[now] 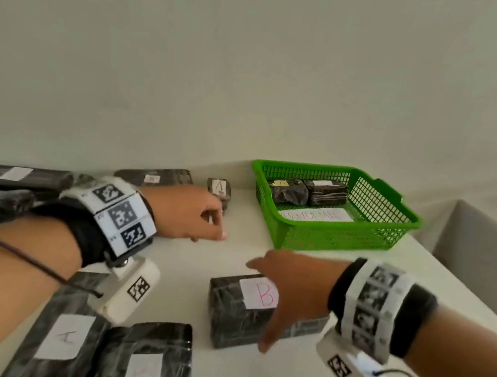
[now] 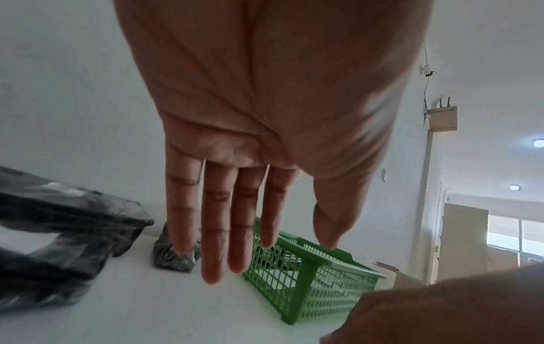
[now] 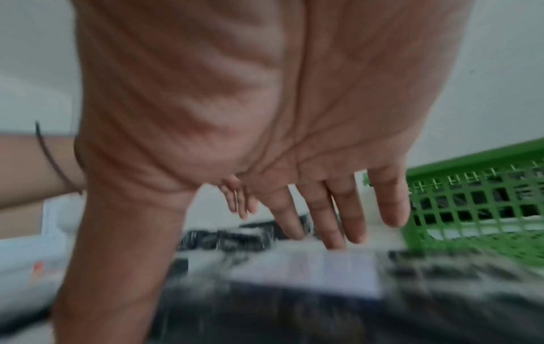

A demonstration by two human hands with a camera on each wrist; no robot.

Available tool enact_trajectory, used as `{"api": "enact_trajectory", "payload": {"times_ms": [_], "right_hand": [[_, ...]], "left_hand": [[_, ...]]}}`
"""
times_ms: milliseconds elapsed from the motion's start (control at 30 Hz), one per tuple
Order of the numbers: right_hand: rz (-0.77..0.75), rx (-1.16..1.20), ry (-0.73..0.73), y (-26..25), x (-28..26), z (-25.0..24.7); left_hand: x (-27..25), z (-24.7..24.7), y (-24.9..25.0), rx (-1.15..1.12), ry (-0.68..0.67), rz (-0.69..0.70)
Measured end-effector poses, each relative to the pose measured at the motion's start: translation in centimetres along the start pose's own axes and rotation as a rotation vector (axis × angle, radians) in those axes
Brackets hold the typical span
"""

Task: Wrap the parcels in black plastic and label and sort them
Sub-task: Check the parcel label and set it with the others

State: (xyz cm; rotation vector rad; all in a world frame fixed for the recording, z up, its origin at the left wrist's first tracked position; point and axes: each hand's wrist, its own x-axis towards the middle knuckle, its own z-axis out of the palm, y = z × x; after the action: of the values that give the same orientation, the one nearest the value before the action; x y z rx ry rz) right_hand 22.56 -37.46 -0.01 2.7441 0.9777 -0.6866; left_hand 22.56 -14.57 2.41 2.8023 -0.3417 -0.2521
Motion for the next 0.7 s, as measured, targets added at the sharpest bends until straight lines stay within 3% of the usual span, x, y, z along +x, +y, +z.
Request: {"api": "enact_trajectory", "payload": {"times_ms": [100,233,333,467,567,633,700], "right_hand": [[0.032,-0.139,0.035,-0.5,0.4,2.2],[0.039,-0.141,0.212,-1.0,-0.3,1.0],[0.007,-0.055,0.407,-2.5,-1.4,-2.3],[-0.1,-0.016,0.695,-6.4,-2.1,-6.8],[-0.086,0.056,0.873,-8.7,-2.1,-9.1],[-0.106,0.297,0.954,-9.5,-2.0,-10.0],[-0.222,0.709,1.029,-10.3,-1.5,-10.1]], "left_hand": [[-2.5,0.7,-0.5,0.038,-0.045,-0.036],[-5.2,1.0,-1.3,0.013,-0.008,-0.079],[-7.0,0.7,-2.0,-0.279,0.085,-0.129],[-9.4,-1.1,-2.4,-0.867,0.406,-0.085],[-11.5,-3.3,-3.2,-1.011,0.672,-0.023],[-13.1,-4.3,-3.9,-1.036,0.785,0.018],[-14.4,-5.0,-4.5,-1.055,0.869,0.049]]}}
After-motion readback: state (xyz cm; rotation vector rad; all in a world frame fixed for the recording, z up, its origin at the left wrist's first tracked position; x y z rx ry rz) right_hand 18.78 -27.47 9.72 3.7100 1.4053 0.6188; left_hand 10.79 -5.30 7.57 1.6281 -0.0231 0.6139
